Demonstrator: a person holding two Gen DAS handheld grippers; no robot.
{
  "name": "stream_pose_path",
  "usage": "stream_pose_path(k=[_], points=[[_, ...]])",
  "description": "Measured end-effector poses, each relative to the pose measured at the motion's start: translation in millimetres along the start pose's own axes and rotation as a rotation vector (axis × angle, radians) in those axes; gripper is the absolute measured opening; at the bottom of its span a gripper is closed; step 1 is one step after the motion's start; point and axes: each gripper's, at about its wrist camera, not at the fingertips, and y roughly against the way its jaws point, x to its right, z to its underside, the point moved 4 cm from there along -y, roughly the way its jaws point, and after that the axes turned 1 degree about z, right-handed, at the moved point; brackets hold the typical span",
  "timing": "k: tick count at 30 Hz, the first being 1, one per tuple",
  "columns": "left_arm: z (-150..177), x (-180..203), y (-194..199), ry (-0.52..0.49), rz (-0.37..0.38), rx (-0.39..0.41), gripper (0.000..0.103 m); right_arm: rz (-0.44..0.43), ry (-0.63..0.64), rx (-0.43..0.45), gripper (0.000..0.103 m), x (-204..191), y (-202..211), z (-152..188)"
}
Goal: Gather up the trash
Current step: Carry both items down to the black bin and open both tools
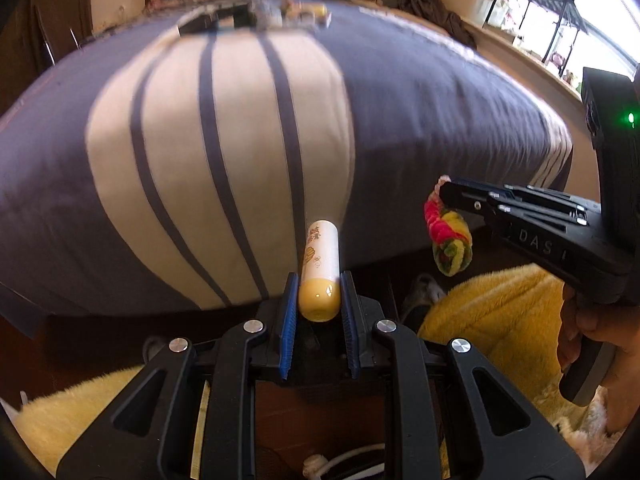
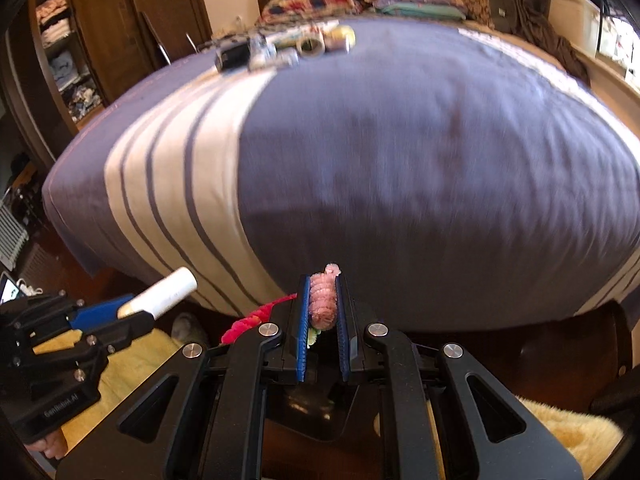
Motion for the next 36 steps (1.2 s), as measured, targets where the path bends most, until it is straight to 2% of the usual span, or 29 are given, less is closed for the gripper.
stream_pose_path(k=[4, 11, 19, 27, 31, 33, 35, 36], points=[[16.6, -5.8, -30.1, 0.023, 0.017, -0.076, 0.019, 0.004, -0.008, -0.058, 0.013, 1.3, -23.0, 18.0], [31.1, -13.0, -75.4, 0.029, 0.024, -0.161, 0.019, 0.002, -0.025, -0.153, 0.013, -0.5, -62.3, 45.8], [49.2, -16.7, -120.3, 0.035, 0.045, -0.276, 0.019, -0.044, -0.093, -0.31, 0.013, 0.8, -108.1, 76.2], [54.5, -16.5, -129.5, 0.033, 0.053, -0.301, 0.019, -0.06, -0.126, -0.351, 0.016, 0.9, -120.7, 79.3], [51.3, -16.8, -127.0, 0.031, 0.041, -0.292, 0.032, -0.057, -0.132, -0.353, 0.016, 4.1, -121.1, 77.4], [50.2, -16.2, -123.3, 0.035, 0.036, -0.286, 0.035, -0.057, -0.14, -0.353, 0.021, 6.1, -120.2, 75.7], [49.5, -17.2, -119.4, 0.043, 0.031, -0.282, 0.043, -0.049, -0.146, -0.345, 0.041, 8.1, -118.7, 73.7], [48.9, -18.2, -117.3, 0.045, 0.027, -0.278, 0.044, -0.043, -0.15, -0.336, 0.044, 10.0, -115.3, 71.7]])
